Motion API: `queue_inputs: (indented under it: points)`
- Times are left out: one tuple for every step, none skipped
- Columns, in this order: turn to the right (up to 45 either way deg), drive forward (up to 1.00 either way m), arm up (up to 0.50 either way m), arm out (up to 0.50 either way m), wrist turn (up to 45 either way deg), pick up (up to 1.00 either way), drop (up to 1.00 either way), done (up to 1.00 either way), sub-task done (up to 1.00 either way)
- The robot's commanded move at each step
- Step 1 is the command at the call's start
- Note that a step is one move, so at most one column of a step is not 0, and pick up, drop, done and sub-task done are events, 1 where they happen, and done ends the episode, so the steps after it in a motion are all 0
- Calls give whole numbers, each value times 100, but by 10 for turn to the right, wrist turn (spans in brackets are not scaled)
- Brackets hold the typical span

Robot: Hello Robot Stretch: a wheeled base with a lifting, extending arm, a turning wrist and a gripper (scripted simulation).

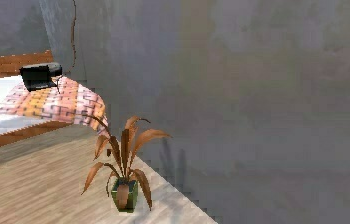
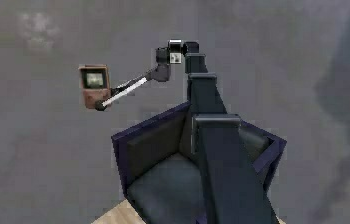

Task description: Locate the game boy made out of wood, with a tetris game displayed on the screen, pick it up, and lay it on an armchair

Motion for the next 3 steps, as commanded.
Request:
queue_inputs:
  points:
    - [0, 0, 0, 0, 450, 0, 0, 0, 0]
    - [0, 0, 0, 0, 450, 0, 0, 0, 0]
    - [0, 0, 0, 0, 90, 0, 0, 0, 0]
